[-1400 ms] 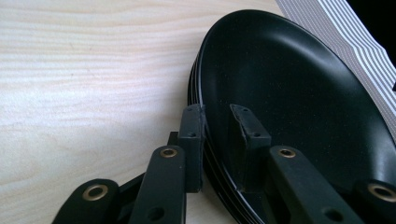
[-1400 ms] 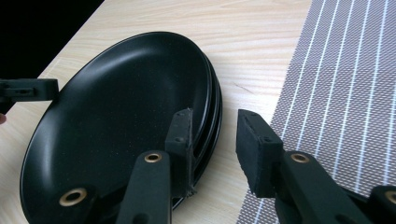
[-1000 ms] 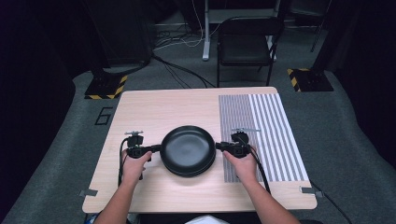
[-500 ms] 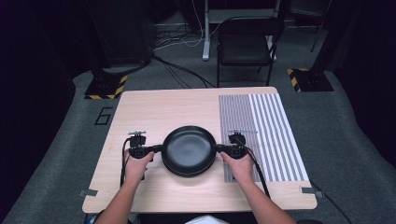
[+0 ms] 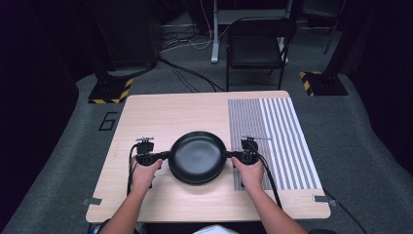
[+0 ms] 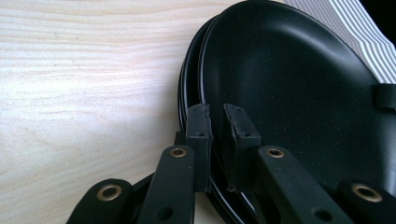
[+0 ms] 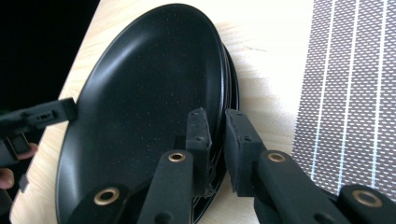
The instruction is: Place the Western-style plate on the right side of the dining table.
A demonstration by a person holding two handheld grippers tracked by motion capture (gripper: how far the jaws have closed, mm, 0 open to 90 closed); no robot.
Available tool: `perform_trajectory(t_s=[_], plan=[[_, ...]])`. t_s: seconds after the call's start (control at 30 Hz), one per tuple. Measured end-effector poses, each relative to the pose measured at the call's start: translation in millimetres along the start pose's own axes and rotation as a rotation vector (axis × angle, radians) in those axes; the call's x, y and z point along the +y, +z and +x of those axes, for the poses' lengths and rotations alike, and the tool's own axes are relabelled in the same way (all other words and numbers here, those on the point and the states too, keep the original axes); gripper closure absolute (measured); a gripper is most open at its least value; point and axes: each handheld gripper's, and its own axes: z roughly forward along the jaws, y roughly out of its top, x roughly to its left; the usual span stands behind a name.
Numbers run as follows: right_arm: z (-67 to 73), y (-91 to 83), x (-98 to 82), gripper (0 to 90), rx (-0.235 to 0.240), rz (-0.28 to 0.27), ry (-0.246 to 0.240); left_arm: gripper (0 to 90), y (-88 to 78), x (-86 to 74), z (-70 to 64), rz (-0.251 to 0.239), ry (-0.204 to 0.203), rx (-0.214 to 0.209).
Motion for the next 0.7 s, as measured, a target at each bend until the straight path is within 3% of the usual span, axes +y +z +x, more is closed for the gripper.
perform_trajectory(t_s=[0.13, 0.27, 0.43, 0.47, 0.7], plan=[[-1.4, -4.6, 1.6, 81.4, -0.005, -0.024, 0.01, 81.5, 4.0, 0.5, -3.1, 0.004, 0.0, -0.009], [-4.6, -8.2, 6.1, 82.1, 0.0, -0.045, 0.02, 82.9, 8.5, 3.2, -8.6, -0.012, 0.016, 0.008], [-6.3, -9.5, 12.6, 83.3, -0.014, -0.073, 0.003, 83.2, 10.3, 0.3, -11.1, -0.028, -0.009, 0.002], [-5.5, -9.4, 12.6, 83.4, -0.022, -0.076, 0.001, 83.1, 10.0, -1.0, -11.9, -0.03, 0.001, 0.008], [-4.2, -9.6, 12.4, 83.6, -0.033, -0.079, -0.013, 77.2, 10.8, -8.7, -11.7, -0.015, -0.055, -0.014]])
